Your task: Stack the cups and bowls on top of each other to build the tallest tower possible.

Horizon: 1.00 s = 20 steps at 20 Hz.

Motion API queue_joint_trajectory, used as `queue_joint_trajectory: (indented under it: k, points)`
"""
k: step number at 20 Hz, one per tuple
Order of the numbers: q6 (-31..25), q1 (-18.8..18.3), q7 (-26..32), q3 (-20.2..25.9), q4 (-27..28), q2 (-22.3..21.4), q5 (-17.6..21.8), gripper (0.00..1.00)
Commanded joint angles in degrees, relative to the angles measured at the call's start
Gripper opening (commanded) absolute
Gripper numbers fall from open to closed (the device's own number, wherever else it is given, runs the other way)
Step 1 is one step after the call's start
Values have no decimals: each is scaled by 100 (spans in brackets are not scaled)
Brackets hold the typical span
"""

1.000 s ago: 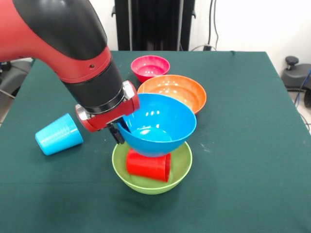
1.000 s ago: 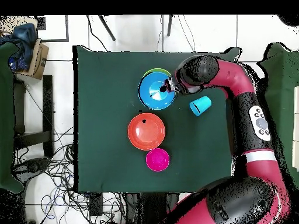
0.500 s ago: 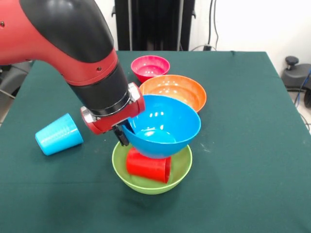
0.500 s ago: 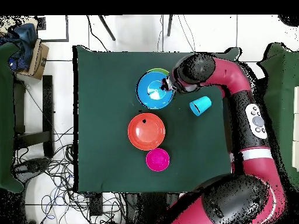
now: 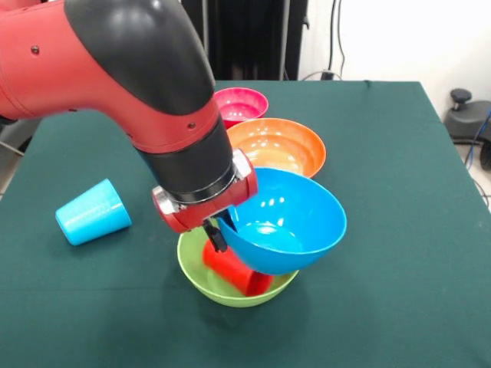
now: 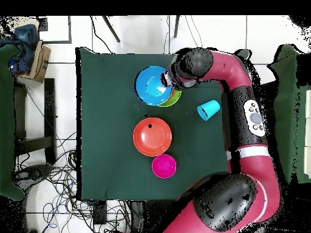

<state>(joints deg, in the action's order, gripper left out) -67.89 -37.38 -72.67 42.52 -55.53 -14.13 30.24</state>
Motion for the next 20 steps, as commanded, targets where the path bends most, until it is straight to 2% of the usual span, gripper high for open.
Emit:
queue_joint_trajectory:
  k: [1, 4, 9, 14, 20]
  points:
    - [-548, 144, 1300, -106, 228, 276, 98, 0]
    - [-534, 129, 1301, -100, 205, 264, 77, 0]
    - [-520, -37, 1420, -115, -156, 57, 36, 0]
    - [-668, -488, 1897, -95, -767, -350, -9, 0]
    - [-678, -748, 2087, -22, -1107, -484, 74, 0]
